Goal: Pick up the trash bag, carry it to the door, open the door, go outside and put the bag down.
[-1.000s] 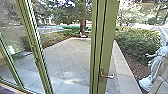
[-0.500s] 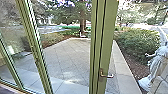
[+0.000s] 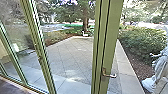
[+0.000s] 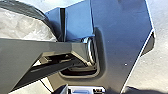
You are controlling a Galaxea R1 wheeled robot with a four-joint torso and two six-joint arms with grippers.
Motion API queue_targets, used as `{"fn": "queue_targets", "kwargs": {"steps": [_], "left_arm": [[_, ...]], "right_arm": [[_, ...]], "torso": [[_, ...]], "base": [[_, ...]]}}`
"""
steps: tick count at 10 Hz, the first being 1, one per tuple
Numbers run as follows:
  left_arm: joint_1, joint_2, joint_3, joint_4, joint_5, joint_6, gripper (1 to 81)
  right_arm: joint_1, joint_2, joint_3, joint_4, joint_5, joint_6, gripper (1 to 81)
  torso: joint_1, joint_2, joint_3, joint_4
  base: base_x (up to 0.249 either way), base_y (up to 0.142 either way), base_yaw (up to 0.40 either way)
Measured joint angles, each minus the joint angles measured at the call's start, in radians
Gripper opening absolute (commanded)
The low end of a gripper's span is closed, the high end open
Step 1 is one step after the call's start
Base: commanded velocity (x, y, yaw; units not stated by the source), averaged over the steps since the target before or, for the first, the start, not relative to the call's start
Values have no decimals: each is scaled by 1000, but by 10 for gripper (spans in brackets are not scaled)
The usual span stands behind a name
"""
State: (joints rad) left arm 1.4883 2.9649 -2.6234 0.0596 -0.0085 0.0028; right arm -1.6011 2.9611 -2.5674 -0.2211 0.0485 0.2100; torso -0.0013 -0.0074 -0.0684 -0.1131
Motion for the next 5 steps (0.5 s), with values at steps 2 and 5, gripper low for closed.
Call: {"fn": "queue_targets", "kwargs": {"steps": [2, 5], "left_arm": [[1, 0, -3, 0, -2, 0, 10], [0, 0, -3, 0, -3, 0, 10]], "right_arm": [[5, -1, 0, 0, 0, 0, 811], [13, -7, 3, 1, 3, 1, 811]], "torso": [[1, 0, -23, 54], [1, 0, -28, 66]], "base": [[0, 0, 0], [0, 0, 0]]}}
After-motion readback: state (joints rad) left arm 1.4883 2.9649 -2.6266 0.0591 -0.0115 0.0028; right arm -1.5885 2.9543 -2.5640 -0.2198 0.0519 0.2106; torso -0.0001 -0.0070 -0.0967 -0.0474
